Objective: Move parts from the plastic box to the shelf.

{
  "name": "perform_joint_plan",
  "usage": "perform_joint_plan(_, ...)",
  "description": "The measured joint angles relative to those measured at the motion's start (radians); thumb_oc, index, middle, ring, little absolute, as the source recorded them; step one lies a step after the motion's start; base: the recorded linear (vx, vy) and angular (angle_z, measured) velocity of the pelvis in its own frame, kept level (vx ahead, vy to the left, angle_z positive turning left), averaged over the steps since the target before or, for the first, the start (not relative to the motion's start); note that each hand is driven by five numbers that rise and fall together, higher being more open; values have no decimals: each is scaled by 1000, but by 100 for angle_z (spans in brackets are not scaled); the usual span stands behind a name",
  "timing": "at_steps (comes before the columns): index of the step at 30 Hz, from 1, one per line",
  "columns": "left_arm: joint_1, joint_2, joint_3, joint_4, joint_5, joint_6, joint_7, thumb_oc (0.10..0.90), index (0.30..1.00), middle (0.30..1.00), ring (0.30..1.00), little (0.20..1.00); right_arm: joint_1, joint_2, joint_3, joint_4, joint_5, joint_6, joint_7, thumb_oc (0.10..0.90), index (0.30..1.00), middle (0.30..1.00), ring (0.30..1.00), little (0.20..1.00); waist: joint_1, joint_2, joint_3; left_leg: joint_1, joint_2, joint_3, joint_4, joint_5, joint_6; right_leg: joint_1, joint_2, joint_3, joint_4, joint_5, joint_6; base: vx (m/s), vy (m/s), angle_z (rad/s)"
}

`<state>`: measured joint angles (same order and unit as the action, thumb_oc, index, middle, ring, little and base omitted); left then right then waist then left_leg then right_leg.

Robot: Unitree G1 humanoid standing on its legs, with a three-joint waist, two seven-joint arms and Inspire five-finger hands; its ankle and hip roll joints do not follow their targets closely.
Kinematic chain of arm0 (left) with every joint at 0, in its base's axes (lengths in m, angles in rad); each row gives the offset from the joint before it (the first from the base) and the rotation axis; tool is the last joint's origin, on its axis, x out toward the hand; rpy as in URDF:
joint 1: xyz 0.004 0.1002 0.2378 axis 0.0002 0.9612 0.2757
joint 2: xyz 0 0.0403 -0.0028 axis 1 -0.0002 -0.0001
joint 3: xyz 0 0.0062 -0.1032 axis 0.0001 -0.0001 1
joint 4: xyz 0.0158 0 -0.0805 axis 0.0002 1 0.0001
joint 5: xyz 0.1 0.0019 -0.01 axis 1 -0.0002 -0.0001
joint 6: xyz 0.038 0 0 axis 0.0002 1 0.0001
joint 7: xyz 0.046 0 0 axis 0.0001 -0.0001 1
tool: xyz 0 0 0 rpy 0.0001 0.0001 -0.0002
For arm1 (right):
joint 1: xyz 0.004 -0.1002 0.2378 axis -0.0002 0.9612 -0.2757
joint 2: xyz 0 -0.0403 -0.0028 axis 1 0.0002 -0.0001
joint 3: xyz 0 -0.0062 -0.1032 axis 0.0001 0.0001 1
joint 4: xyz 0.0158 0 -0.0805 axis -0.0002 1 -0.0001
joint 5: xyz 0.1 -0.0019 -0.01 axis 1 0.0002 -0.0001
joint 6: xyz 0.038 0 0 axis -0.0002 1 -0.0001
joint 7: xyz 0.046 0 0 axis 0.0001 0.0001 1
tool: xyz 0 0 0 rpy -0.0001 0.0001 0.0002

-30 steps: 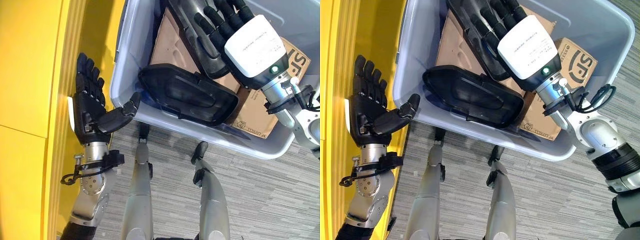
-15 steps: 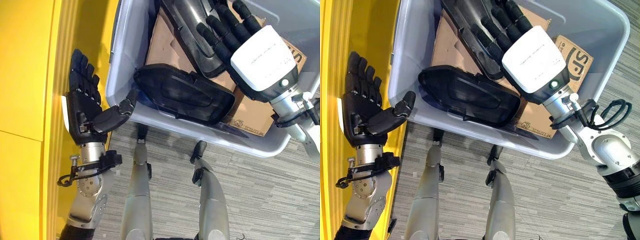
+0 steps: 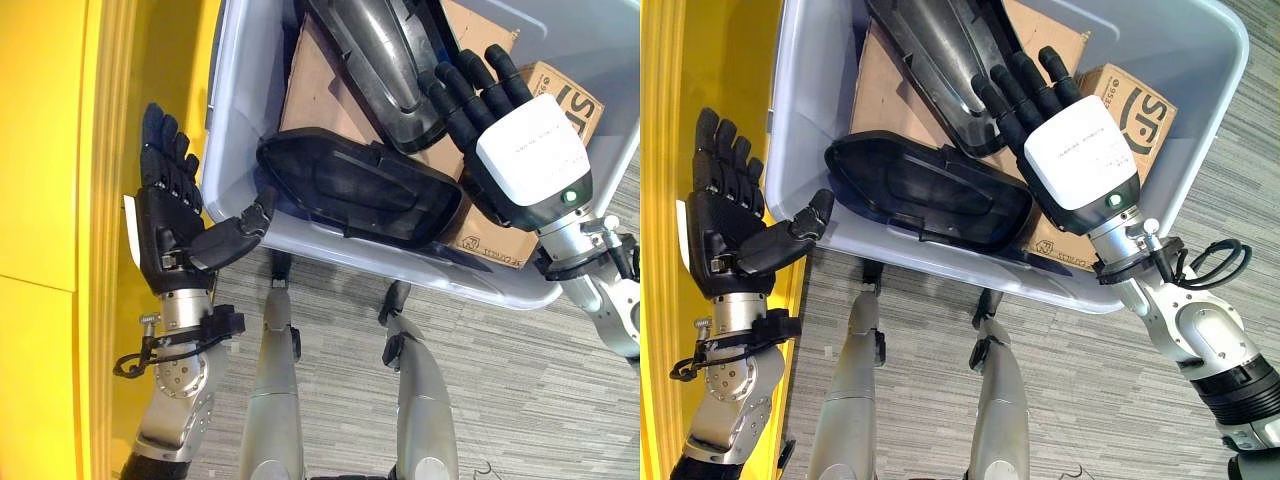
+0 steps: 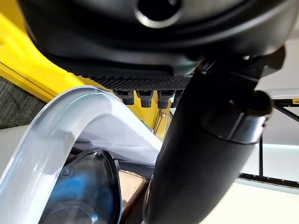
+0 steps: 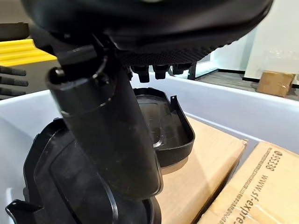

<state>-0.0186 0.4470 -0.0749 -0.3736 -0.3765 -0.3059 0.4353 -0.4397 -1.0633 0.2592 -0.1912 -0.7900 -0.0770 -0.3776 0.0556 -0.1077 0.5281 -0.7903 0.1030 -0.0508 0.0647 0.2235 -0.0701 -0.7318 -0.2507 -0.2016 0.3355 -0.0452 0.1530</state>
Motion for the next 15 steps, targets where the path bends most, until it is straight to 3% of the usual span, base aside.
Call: perform_joint_plan(15, 4, 2, 0, 0, -2, -1, 18, 900, 1000, 1000, 1000, 1000, -107, -3, 105, 48, 47, 12, 7, 900, 1000, 1000, 1000, 1000, 4, 0, 0, 0, -1, -4, 1, 0, 0, 3, 0, -2, 1, 0, 0, 0, 0, 0)
